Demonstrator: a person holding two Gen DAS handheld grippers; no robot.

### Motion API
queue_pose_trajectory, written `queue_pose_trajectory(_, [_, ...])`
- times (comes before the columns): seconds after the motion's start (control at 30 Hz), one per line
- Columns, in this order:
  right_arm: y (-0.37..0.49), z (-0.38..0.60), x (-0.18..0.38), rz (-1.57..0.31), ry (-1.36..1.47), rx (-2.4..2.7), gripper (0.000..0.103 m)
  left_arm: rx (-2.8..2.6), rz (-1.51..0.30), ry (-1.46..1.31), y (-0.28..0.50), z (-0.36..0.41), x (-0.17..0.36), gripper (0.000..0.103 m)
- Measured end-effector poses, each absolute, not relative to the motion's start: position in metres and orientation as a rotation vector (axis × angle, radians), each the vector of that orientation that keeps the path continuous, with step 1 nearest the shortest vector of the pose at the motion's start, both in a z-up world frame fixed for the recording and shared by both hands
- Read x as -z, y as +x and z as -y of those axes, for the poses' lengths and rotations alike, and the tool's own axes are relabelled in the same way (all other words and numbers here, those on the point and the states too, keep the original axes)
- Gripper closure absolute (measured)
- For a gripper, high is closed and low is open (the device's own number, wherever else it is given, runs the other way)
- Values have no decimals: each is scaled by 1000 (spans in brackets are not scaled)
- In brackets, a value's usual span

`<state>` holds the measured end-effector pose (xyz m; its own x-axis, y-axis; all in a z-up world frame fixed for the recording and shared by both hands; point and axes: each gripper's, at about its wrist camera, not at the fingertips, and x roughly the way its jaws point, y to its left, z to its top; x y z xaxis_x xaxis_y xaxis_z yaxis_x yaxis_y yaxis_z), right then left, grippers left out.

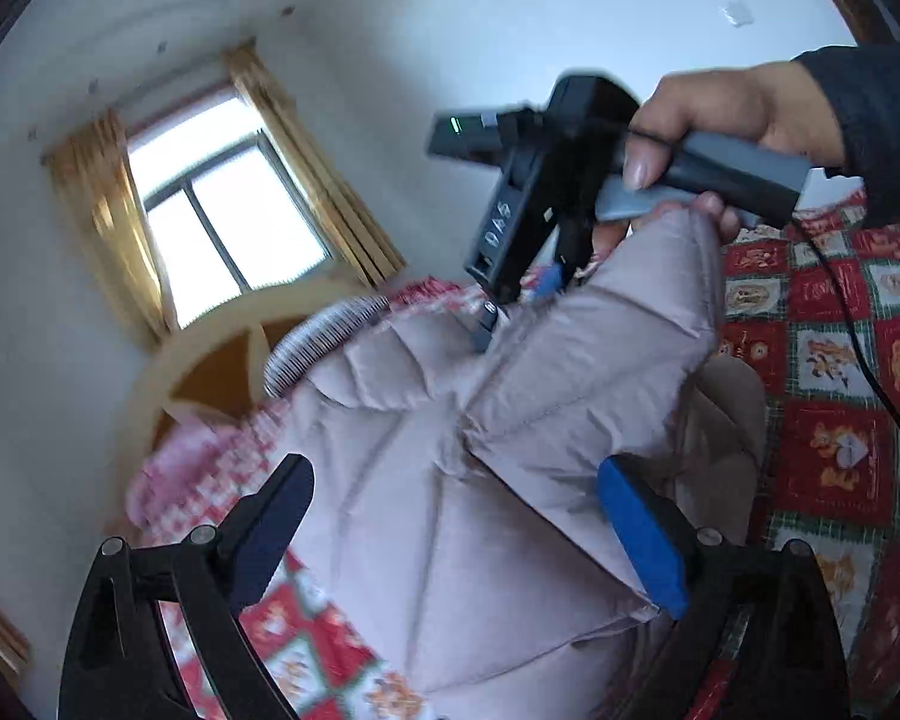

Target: Fold large clothes

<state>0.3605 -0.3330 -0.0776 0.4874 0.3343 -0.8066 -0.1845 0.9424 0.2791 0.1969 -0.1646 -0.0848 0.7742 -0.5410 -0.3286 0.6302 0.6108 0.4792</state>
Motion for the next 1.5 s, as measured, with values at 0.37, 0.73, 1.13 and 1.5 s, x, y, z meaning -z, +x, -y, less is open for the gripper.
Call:
queue_pose_trajectory(0.37, [306,363,82,-904,132,-182,94,671,-179,191,227,106,13,2])
queue_pose_trajectory(0.73, [277,424,90,-878,257,152,83,431,-442,406,318,236,99,2])
queue_pose_trajectory(1.13, [357,415,86,-617,723,-51,46,396,-403,343,303,222,81,2])
queue_pose_trajectory(1.5, [363,431,150,-709,626,87,37,55,-633,239,407,243,89,2])
